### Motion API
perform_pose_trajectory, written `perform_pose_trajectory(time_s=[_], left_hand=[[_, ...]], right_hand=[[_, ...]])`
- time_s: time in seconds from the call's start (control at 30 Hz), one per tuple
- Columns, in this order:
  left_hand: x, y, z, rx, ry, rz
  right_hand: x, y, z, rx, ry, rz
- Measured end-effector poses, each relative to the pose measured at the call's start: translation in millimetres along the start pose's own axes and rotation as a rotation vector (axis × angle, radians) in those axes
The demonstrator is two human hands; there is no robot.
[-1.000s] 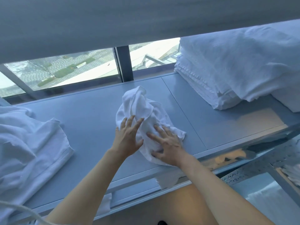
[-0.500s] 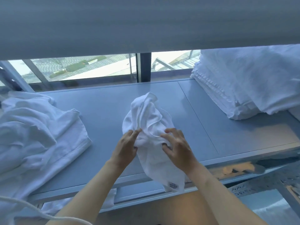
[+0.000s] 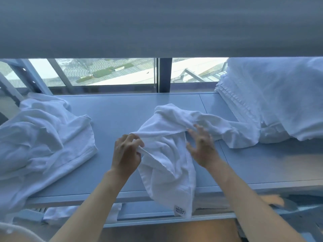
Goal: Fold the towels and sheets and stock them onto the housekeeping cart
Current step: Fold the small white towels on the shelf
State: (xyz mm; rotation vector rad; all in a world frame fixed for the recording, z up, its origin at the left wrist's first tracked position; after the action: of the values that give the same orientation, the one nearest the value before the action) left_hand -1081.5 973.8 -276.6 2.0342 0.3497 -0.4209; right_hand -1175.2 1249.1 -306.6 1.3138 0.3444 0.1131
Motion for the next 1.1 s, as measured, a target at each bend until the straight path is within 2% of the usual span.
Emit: perform_pose_trajectory(time_s=[0.07, 0.13, 0.27, 0.37, 0.47, 0.6, 0.67, 0.77, 0.87, 0.93, 1.0, 1.1], left_hand=[[-2, -8, 0, -0.031, 0.041, 0.081], [-6, -8, 0, -0.031, 0.060, 0.102], [-16, 0, -14, 0.074, 0.009, 0.034], [-21, -15, -39, 0.125, -0.079, 0.086], [-22, -49, -58, 0.097, -0.138, 0.255], [-14, -103, -59, -0.117, -0.094, 0.569], [-6, -121, -55, -0.156, -0.077, 0.653], [-2, -126, -55, -0.188, -0.117, 0.626], [-1, -120, -55, -0.156, -0.165, 0.593], [5, -111, -51, -0.146, -0.189, 0.608], [17, -97, -43, -0.130, -0.220, 0.614], [39, -75, -26, -0.102, -0.219, 0.631]], right_hand=[[16, -32, 28, -0.008, 0.101, 0.134], [31, -61, 43, 0.023, 0.116, 0.234], [57, -80, 51, 0.014, 0.122, 0.240], [73, -78, 53, 0.020, 0.134, 0.233], [96, -70, 55, -0.009, 0.141, 0.208], [134, -59, 55, -0.029, 0.115, 0.195], [151, -55, 55, -0.005, 0.083, 0.221], [162, -41, 49, -0.038, -0.008, 0.205], [146, -9, 28, -0.036, -0.140, 0.006], [122, 11, 10, 0.013, -0.218, -0.066], [90, 20, -6, 0.063, -0.269, -0.032], [49, 5, -18, 0.101, -0.289, 0.207]])
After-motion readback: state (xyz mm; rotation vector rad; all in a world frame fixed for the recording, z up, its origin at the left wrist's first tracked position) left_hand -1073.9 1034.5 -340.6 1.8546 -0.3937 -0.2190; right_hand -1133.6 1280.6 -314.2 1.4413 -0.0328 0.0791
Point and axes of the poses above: each hand's wrist, its own x-axis away from the middle knuckle, its own y-axis out of the back of the hand, z = x × y, the point moved 7 cm from there along -x, towards the middle knuckle, and after that the axes turned 9 degrees about x, right-handed, at the moved point
